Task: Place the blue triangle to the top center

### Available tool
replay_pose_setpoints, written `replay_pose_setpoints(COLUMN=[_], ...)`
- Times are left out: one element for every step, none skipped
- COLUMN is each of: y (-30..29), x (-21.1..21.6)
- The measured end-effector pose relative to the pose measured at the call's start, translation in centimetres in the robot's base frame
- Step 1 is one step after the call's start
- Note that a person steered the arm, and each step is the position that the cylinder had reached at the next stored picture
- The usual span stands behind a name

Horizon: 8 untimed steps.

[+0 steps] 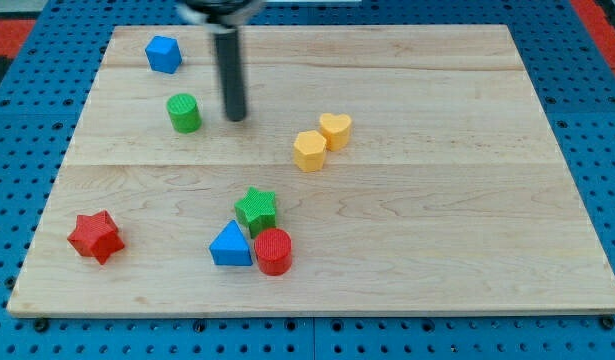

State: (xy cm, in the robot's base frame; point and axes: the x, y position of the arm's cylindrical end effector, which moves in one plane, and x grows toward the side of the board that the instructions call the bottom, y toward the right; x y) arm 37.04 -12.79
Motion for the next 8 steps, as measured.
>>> replay_pose_setpoints(y=[-5.5, -2.9, -3.5, -2.8, 0.3, 5.9, 4.7, 1.9], x=[2.1, 9.1, 15.1, 22.0, 24.7, 19.9, 12.4, 8.6])
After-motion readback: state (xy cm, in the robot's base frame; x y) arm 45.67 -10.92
